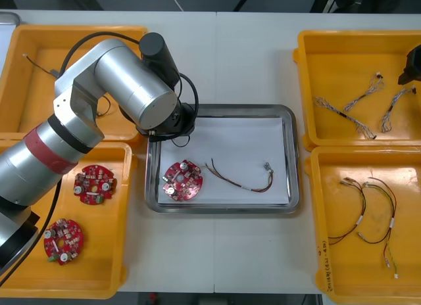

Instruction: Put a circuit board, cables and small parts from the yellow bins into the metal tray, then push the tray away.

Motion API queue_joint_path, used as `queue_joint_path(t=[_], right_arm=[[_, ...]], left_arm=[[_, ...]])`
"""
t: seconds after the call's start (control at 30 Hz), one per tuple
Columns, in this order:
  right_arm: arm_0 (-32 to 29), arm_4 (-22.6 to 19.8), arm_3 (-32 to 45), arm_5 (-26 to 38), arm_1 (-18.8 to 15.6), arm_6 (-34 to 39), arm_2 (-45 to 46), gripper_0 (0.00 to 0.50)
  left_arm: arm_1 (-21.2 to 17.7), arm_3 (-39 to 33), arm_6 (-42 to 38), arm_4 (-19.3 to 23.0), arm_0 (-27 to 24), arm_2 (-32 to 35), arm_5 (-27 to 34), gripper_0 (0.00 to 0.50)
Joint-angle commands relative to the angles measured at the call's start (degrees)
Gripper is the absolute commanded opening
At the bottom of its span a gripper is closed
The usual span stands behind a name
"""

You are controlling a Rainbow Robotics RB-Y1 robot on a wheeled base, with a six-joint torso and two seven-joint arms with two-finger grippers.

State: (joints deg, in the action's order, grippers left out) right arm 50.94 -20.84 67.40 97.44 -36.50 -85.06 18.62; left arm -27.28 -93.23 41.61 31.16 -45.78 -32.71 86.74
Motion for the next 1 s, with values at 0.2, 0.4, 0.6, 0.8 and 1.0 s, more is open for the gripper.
queue_joint_path(t=[0.2,0.4,0.6,0.8,1.0], right_arm=[[2.67,0.45,-4.91,-6.65,-2.35,2.18,1.68,0.500],[3.03,0.27,-9.40,-10.26,-2.35,2.53,1.59,0.500],[4.69,0.62,-13.44,-11.93,-2.35,2.71,1.77,0.500],[5.22,0.36,-17.13,-15.71,-2.35,3.06,1.68,0.500],[5.49,0.01,-19.86,-16.85,-2.35,3.76,1.68,0.500]], left_arm=[[1.00,0.51,-3.11,-0.75,0.43,-2.18,-1.31,0.007],[1.00,2.00,-3.20,-0.66,0.43,-3.15,-2.98,0.008],[1.00,2.09,-3.55,-0.66,0.43,-3.24,-3.25,0.022],[1.00,2.09,-3.99,-0.75,0.43,-3.24,-3.86,0.500],[1.00,2.00,-4.26,-0.75,0.43,-3.24,-3.86,0.500]])
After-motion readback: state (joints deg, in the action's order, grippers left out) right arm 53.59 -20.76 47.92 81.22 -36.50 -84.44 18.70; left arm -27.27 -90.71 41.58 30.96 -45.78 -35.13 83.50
